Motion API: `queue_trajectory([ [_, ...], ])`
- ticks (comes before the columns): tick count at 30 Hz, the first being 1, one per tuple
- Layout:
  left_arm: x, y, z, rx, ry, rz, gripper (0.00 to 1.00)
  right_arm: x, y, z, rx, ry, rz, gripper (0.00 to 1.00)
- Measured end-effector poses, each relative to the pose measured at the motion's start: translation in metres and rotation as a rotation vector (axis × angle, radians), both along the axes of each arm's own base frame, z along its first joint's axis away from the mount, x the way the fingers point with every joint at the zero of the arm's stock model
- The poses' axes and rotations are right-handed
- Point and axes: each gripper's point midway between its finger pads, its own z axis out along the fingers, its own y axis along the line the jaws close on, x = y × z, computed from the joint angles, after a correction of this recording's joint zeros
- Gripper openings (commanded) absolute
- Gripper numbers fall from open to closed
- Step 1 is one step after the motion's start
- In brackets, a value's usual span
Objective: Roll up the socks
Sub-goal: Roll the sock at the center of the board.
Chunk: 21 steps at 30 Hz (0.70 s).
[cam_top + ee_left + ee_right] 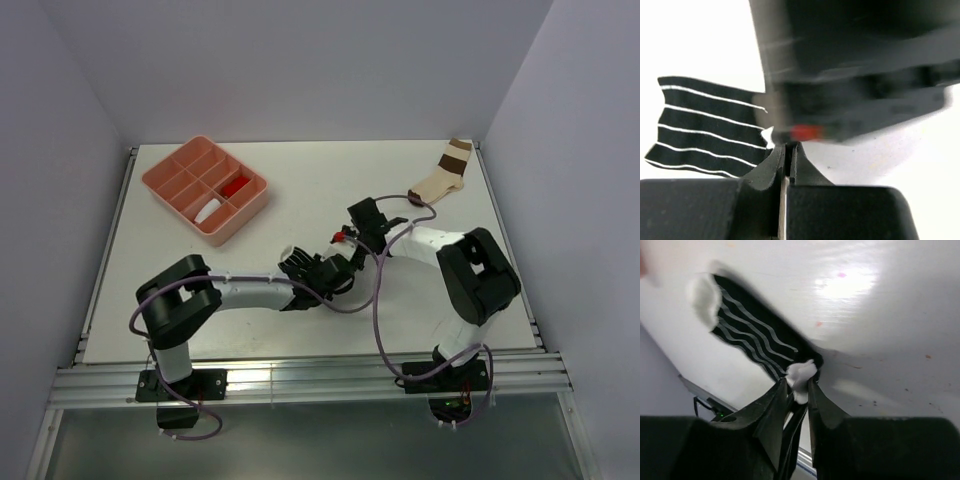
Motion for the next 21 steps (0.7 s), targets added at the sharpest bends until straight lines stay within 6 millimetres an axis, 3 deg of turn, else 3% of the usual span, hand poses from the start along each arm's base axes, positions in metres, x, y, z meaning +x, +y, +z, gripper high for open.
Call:
queue_trajectory([
  [7,0.006,0.022,0.0,-0.238,0.19,0.092,0.0,0.028,0.002,0.054,0.121,-0.241,-0.075,0.53],
  [12,0.008,0.032,-0.004,-0.392,0.303,0.139,0.0,0.037,-0.003,0.078,0.161,-0.332,-0.114,0.53],
  [15,0.01,0.033,-0.004,-0.482,0.365,0.156,0.0,0.037,-0.003,0.076,0.173,-0.345,-0.121,0.54],
  [21,0.013,0.041,-0.001,-0.659,0.496,0.203,0.0,0.011,-0.015,0.04,0.165,-0.28,-0.144,0.58],
])
